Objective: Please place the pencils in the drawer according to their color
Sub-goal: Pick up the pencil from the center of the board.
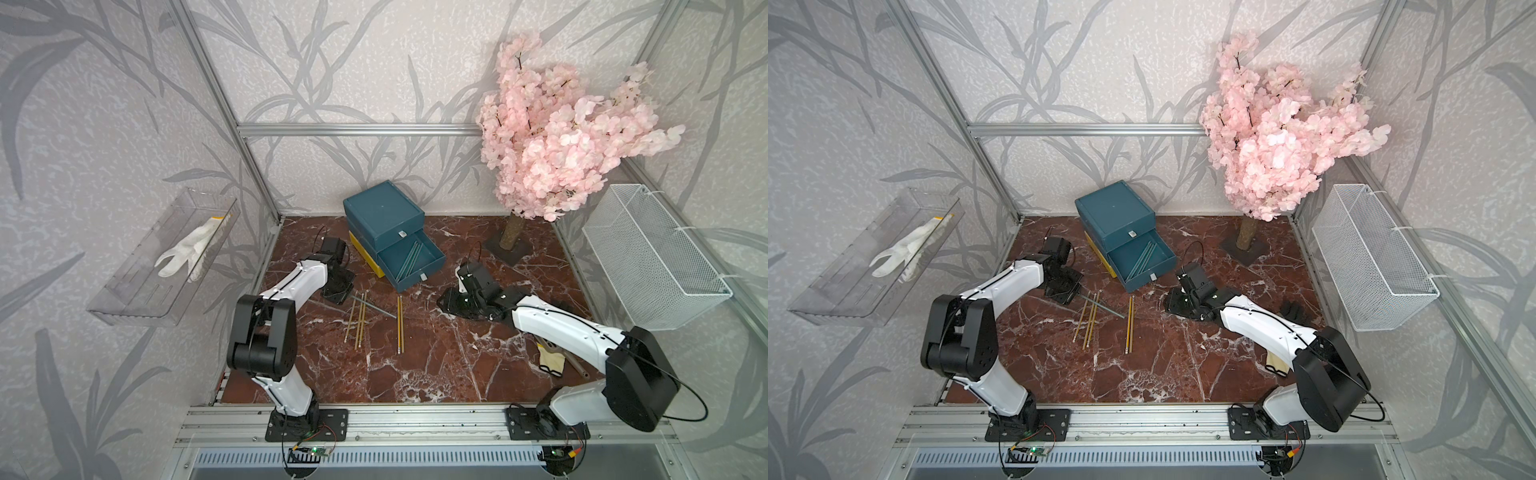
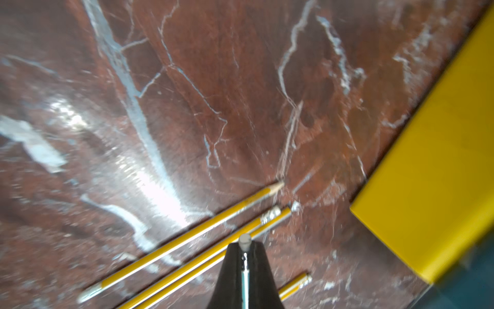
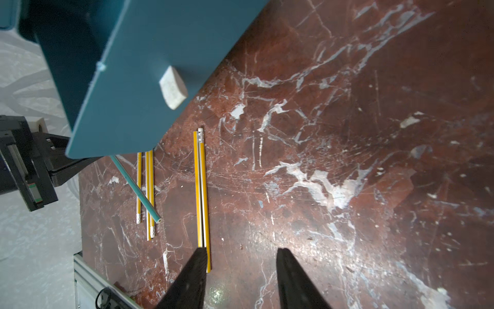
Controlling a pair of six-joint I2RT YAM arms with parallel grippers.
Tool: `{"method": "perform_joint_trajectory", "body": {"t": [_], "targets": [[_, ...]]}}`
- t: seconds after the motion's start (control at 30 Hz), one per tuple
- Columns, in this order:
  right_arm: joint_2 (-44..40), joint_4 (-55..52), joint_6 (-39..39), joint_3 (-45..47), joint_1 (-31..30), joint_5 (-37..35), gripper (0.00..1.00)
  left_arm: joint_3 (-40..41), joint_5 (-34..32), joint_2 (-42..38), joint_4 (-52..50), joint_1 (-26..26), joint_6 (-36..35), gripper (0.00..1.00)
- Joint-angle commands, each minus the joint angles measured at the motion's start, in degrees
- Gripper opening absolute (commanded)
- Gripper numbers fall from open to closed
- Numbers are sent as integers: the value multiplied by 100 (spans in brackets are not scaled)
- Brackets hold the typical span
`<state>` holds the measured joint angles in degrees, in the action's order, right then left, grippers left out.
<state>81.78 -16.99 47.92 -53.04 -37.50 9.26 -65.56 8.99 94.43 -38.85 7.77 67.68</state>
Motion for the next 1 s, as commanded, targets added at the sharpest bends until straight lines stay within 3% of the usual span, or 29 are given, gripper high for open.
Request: {"method": "perform_joint_trajectory", "body": {"t": [0.0, 0.17, 0.33, 0.67, 0.97], "targets": [[18, 220, -413, -346, -46, 783, 47, -102, -100, -543, -268, 28, -931, 0], [194, 630, -949, -668, -156, 1879, 51, -560, 102, -840, -725, 116, -1916, 0], [461, 1355, -711, -801, -324, 2449, 55, -985, 140, -997, -878, 357, -2487, 0], [1218, 2428, 43, -1112, -654, 2611, 57, -1844, 283, -802, -1082, 954, -2854, 0], [1486, 2674, 217, -1250, -671, 2599, 56, -2379, 519, -422, -1054, 1248, -2860, 0]]}}
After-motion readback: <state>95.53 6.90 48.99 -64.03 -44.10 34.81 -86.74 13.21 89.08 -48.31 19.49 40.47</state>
